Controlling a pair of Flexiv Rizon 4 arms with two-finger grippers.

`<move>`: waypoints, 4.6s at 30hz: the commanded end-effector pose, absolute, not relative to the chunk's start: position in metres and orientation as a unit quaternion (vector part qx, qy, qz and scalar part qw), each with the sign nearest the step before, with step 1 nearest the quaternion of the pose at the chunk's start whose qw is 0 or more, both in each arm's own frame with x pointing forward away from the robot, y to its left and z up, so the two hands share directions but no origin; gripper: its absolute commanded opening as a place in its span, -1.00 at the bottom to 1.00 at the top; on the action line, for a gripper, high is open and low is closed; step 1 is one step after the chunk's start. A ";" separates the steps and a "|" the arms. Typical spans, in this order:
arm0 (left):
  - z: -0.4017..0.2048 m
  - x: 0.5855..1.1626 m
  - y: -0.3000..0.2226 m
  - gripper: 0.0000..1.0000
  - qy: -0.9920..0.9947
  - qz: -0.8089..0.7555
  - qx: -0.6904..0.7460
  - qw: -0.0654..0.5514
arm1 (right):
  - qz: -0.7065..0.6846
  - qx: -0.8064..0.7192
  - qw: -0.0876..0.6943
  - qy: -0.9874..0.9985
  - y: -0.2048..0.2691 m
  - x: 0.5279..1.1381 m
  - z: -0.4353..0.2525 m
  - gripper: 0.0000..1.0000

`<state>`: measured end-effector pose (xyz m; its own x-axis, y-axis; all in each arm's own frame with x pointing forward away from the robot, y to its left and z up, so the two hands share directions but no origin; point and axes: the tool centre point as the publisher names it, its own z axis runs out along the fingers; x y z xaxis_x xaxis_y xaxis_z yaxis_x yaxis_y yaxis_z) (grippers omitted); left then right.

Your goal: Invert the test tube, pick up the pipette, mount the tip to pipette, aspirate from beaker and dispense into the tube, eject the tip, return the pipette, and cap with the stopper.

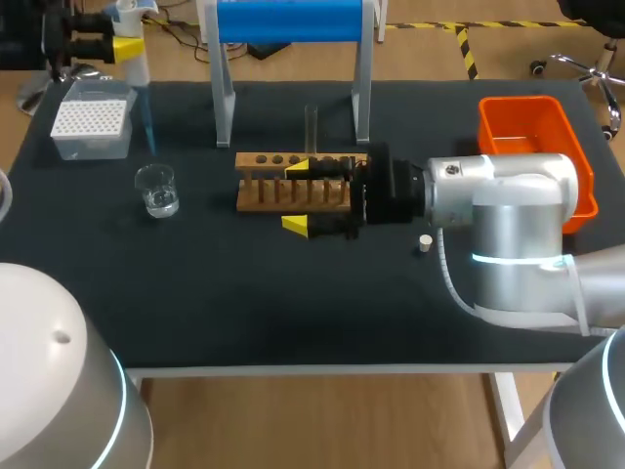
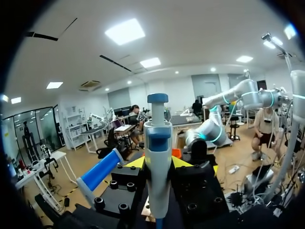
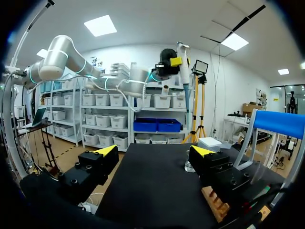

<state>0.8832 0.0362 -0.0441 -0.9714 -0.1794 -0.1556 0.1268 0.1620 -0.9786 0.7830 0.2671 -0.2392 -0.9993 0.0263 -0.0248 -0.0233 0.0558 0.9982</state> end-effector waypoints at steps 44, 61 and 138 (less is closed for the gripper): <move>-0.119 0.916 0.067 -1.00 0.733 -0.672 -0.032 0.103 | 0.687 0.001 0.018 0.726 0.265 0.782 -0.239 1.00; -0.119 0.916 0.067 -1.00 0.733 -0.672 -0.032 0.103 | 0.687 0.001 0.018 0.726 0.265 0.782 -0.239 1.00; -0.119 0.916 0.067 -1.00 0.733 -0.672 -0.032 0.103 | 0.544 0.167 0.153 0.808 0.349 0.805 -0.300 1.00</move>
<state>0.9157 0.0671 -0.1185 -0.9769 -0.1847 -0.1079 0.0912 0.0966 -0.9911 0.8058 0.3467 -0.2989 -0.8996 0.4322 -0.0629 0.1033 0.3505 0.9309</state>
